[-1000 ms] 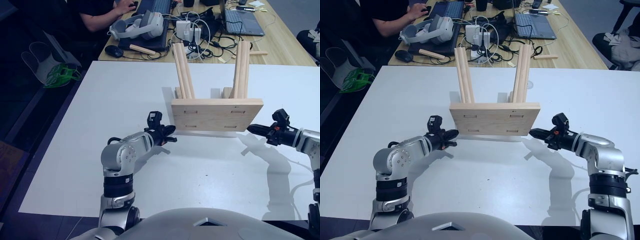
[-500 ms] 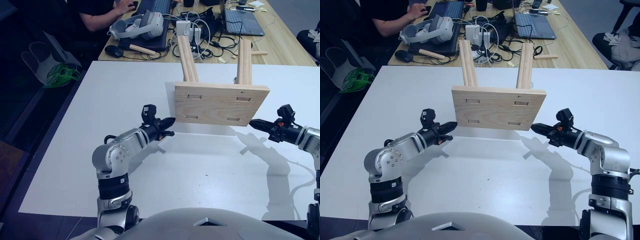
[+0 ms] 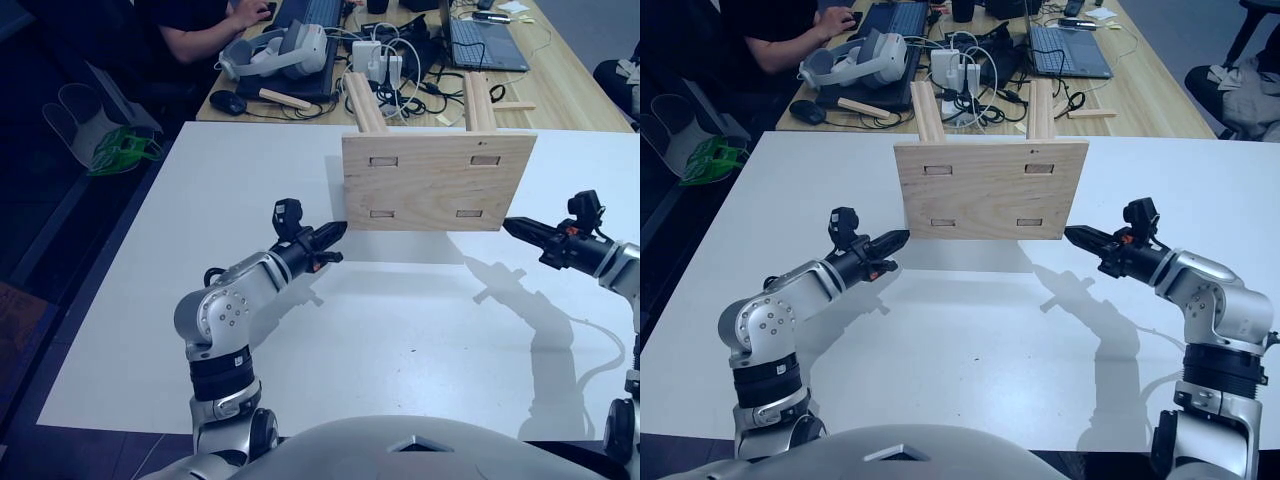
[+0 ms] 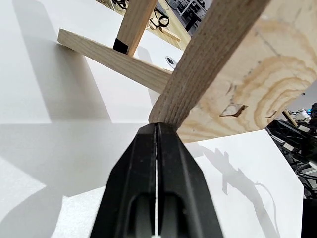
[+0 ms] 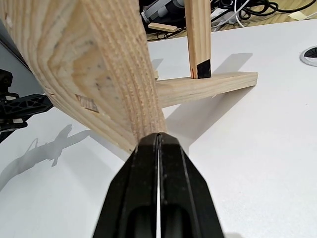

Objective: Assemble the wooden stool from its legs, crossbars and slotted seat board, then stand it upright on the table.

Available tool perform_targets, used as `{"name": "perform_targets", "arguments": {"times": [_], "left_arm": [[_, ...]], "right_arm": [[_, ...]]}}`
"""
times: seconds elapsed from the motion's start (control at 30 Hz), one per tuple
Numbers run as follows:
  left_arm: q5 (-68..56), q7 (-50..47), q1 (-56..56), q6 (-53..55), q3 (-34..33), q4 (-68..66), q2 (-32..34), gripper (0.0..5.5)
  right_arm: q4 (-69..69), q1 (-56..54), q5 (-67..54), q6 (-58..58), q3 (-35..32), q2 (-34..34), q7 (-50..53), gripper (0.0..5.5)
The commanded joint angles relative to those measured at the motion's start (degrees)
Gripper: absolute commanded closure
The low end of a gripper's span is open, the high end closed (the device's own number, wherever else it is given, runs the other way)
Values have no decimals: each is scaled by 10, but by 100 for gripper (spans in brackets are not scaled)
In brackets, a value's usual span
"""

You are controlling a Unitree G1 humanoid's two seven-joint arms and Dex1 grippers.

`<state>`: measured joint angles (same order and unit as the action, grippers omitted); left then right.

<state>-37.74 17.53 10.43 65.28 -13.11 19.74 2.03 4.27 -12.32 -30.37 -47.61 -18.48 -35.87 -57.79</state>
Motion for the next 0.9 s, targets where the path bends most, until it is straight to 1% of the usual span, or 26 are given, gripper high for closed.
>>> {"name": "perform_targets", "arguments": {"times": [0.03,0.43,0.9], "left_arm": [[-97,50,48,7,36,27,-49,547],[-164,29,61,-24,21,30,-47,547],[-189,1,56,-61,42,15,-24,547]], "right_arm": [[-46,-46,-73,-18,25,43,-21,550],[-71,-66,-126,-46,-2,62,20,550],[-78,-86,-156,-68,-21,73,43,550]]}}
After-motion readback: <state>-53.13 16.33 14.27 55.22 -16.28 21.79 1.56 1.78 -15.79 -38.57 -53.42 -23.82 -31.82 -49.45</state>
